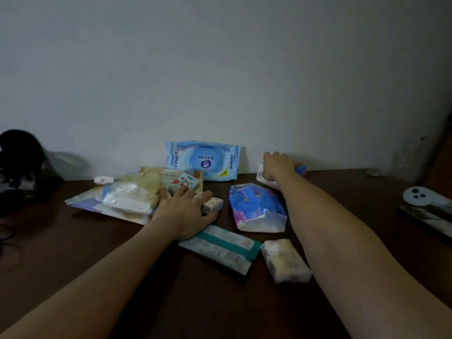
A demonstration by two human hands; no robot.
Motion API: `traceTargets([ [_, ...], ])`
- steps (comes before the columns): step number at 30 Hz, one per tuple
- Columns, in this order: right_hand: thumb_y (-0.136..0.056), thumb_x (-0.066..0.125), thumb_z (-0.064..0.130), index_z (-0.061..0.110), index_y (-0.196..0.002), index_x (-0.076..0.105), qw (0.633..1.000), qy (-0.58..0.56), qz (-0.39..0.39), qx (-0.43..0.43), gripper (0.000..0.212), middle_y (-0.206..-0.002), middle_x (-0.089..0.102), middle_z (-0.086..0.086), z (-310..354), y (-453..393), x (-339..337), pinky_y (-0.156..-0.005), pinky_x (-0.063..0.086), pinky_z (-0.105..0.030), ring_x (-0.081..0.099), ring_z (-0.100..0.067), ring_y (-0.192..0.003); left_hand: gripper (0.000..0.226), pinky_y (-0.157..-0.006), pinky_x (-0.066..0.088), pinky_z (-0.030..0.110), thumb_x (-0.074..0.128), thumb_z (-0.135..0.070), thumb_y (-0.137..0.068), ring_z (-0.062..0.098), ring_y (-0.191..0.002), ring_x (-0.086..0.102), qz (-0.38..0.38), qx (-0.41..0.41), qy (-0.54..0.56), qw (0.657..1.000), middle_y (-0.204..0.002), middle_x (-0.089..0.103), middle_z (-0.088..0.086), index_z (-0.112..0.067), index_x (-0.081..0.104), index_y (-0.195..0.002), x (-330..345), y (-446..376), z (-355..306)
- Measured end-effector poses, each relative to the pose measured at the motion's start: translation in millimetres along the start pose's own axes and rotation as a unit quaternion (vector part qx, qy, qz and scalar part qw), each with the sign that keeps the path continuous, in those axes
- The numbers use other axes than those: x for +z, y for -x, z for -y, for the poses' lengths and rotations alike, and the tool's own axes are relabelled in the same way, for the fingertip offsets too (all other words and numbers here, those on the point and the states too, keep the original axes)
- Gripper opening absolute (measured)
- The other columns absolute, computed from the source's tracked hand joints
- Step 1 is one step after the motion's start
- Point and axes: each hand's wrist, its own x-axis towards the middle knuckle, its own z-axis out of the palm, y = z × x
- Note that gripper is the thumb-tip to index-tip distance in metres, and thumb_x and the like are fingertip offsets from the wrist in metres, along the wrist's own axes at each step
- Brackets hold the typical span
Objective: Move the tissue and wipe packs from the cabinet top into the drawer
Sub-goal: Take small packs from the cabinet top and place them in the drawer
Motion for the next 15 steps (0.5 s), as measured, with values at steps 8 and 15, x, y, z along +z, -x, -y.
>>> traceTargets([
  [8,-0.087,0.046,0.071,0.037,-0.143,0.043,0.999,0.009,0.04,0.013,0.065,-0.156,0.018,-0.015,-50.9,38.0,7.3,-0.103,0.021,-0.078,0.019,-0.042,-0.142,0.08,-0.12,0.01,0.047,0.013,-0.081,-0.081,0.027,-0.149,0.016,-0.02,0.018,0.008,1.0,-0.156,0.037,0.005,-0.042,0.029,-0.15,-0.9,9.4,3.1],
  [15,-0.095,0.053,0.045,0.031,-0.133,0.049,0.997,-0.007,-0.069,0.016,0.041,-0.143,0.026,-0.016,-87.6,101.5,22.7,-0.097,0.037,-0.067,0.028,-0.039,-0.129,0.059,-0.107,0.034,0.047,0.046,-0.066,-0.089,0.034,-0.127,0.036,-0.062,-0.048,0.108,0.991,-0.135,0.047,0.012,-0.04,0.044,-0.142,-26.0,68.9,-4.0],
])
